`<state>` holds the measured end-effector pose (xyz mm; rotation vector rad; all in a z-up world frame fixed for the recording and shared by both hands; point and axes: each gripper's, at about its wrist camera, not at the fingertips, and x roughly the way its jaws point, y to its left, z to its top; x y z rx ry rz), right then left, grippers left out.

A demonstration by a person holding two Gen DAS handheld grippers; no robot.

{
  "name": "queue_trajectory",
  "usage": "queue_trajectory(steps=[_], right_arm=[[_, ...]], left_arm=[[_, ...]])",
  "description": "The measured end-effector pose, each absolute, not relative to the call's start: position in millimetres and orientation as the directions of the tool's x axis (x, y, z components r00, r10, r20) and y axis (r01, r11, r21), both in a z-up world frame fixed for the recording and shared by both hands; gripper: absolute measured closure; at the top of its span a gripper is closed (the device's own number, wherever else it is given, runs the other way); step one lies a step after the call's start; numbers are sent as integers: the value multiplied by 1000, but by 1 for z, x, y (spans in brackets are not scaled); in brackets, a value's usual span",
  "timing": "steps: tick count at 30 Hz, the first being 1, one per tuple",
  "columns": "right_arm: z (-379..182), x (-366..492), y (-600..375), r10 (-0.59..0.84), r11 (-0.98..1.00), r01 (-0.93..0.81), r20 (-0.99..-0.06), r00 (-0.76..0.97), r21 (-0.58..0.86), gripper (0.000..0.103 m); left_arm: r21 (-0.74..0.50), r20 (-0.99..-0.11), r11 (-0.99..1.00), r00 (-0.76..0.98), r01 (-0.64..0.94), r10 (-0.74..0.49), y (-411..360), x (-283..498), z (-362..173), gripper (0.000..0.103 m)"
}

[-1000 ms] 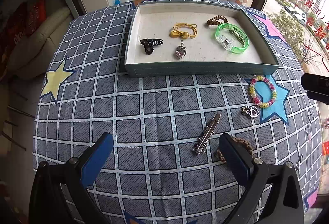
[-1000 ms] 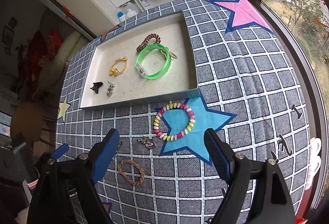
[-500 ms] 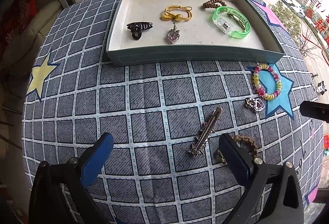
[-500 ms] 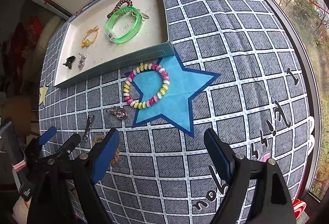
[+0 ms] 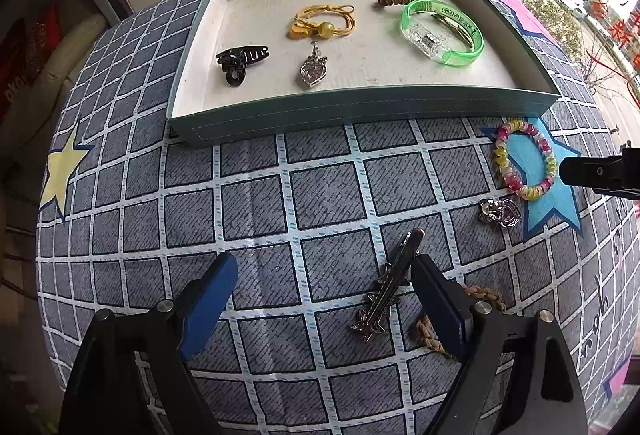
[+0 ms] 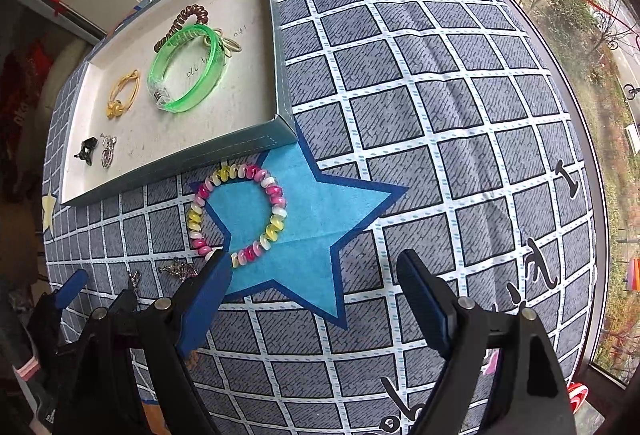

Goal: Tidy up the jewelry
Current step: 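Grasp the silver hair barrette with the left gripper while the right gripper grasps the beaded bracelet, then carry the barrette and beaded bracelet into the white tray with both grippers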

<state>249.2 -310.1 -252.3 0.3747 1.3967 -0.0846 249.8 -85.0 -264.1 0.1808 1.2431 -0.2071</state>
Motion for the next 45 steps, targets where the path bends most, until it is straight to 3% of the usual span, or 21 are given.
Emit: queue_trajectory(steps=[8, 16, 19, 21, 22, 24, 29, 32, 35, 45], right_arm=[[-263, 271, -296, 97, 961, 238, -978, 183, 139, 18], [-267, 279, -255, -31, 995, 95, -979, 199, -12, 31], [-266, 279, -250, -25, 996, 87, -978, 209, -7, 35], [-266, 279, -246, -24, 996, 86, -977, 214, -5, 45], [-264, 276, -244, -23, 996, 84, -975, 219, -4, 57], [-260, 274, -248, -19, 997, 83, -975, 220, 0, 68], [-258, 266, -247, -10, 996, 92, -976, 217, 10, 81], [-260, 265, -252, -4, 996, 91, -976, 218, 16, 91], [-258, 259, -257, 1, 995, 101, -975, 224, 25, 93], [-237, 221, -276, 62, 992, 90, -958, 279, 91, 93]], left_arm=[[23, -950, 969, 306, 246, -56, -92, 264, -267, 4], [12, -953, 970, 297, 243, -62, -79, 249, -270, 4], [13, -953, 969, 296, 247, -62, -84, 244, -268, 4], [15, -953, 968, 296, 249, -61, -86, 242, -268, 6], [7, -953, 968, 295, 250, -70, -87, 241, -268, 9], [-4, -954, 968, 290, 253, -80, -87, 241, -267, 13], [-21, -952, 958, 287, 287, -107, -89, 237, -263, 25], [-24, -949, 954, 294, 300, -116, -92, 234, -260, 38], [-44, -945, 948, 294, 315, -141, -94, 232, -255, 72], [-110, -932, 952, 302, 285, -198, -72, 219, -238, 73]])
